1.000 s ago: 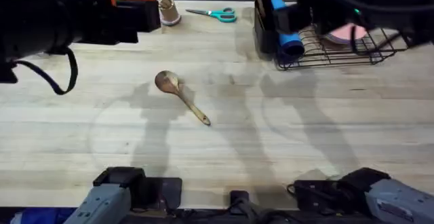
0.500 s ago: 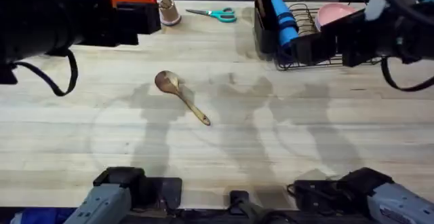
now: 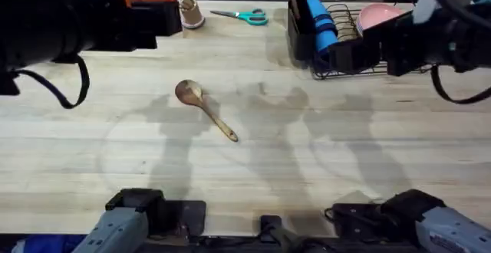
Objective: Pick up the spoon on the table one by one and put them onto the rack
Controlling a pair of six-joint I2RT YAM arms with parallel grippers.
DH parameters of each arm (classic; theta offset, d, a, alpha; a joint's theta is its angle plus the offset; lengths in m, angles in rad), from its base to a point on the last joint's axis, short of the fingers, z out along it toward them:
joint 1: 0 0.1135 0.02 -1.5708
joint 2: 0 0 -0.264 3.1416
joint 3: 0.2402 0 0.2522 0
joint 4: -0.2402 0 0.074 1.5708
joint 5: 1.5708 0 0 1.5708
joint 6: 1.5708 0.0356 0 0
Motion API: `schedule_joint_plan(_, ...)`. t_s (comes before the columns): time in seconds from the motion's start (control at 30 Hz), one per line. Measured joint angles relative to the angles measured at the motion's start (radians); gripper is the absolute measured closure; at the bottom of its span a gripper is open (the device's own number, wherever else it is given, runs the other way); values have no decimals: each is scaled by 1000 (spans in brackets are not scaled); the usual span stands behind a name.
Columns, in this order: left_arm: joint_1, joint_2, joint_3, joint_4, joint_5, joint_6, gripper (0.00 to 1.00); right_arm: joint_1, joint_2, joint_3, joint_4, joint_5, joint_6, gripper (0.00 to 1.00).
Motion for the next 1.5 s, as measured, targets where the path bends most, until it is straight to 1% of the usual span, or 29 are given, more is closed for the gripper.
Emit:
schedule_joint_plan(0.17,0,0,0,0,-2,-16,7,0,0,0,0,0,3,4)
schedule_joint_plan(0.23,0,0,0,0,-4,-35,7,0,0,0,0,0,3,5)
schedule_joint_plan(0.3,0,0,0,-1,-7,-67,7,0,0,0,0,0,4,5)
schedule_joint_plan(0.33,0,0,0,-3,-11,-92,7,0,0,0,0,0,4,5)
schedule_joint_plan(0.47,0,0,0,-40,-30,-248,6,0,0,0,0,0,4,5)
schedule_joint_plan(0.57,0,0,0,-88,-47,-377,6,0,0,0,0,0,4,5)
schedule_joint_plan(0.77,0,0,0,-162,-64,-584,6,0,0,0,0,0,4,5)
schedule_joint_plan(0.9,0,1,0,-181,-64,-691,6,0,0,0,0,0,4,5)
schedule_joint_plan(1.07,0,35,5,-180,-44,-795,6,0,0,0,0,0,4,5)
schedule_joint_plan(1.17,0,78,5,-188,-9,-840,6,0,0,0,0,0,4,5)
schedule_joint_plan(1.27,0,122,5,-205,26,-863,7,0,0,0,0,0,4,5)
schedule_joint_plan(1.5,0,191,5,-246,69,-882,8,0,0,0,0,0,4,5)
